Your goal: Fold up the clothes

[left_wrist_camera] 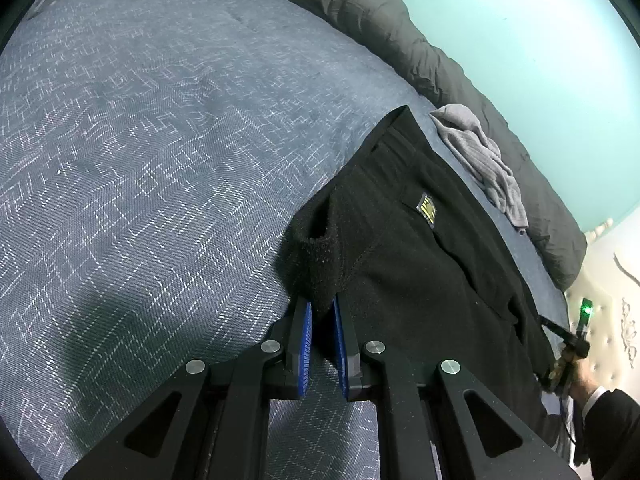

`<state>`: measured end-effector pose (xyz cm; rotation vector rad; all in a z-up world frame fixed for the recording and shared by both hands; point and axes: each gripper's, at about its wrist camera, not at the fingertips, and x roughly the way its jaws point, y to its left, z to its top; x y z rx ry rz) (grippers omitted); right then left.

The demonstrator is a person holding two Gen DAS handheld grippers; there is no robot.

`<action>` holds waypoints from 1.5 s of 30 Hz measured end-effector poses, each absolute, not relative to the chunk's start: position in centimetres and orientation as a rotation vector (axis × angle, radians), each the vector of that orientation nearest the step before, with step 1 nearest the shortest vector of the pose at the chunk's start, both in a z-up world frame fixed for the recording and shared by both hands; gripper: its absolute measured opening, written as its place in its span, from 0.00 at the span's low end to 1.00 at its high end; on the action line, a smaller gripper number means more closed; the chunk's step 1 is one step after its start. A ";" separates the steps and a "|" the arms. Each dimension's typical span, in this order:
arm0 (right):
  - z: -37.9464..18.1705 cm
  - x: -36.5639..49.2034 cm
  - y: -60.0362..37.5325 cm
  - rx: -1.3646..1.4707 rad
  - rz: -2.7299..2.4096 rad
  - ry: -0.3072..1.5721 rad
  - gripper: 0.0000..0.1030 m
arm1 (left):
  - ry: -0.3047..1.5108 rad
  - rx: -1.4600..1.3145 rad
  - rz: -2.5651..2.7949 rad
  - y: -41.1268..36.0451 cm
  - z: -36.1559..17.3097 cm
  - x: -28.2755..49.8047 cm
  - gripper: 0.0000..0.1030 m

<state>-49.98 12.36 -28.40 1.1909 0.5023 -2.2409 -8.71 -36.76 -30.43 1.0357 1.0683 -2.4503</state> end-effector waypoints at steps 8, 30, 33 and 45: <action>-27.3 -52.0 11.1 1.200 -2.386 0.535 0.02 | 1.060 1.038 -2.451 -36.7 -30.5 -8.8 0.11; -25.4 -50.9 27.0 1.417 -2.612 0.112 0.45 | 0.884 0.940 -2.531 -33.5 -26.0 -9.3 0.11; -25.9 -50.8 28.4 1.461 -2.599 0.118 0.47 | 0.885 0.949 -2.555 -32.2 -25.7 -10.2 0.11; -29.1 -52.9 27.0 1.416 -2.451 0.497 0.53 | 0.764 1.037 -2.556 -28.9 -26.7 -13.3 0.12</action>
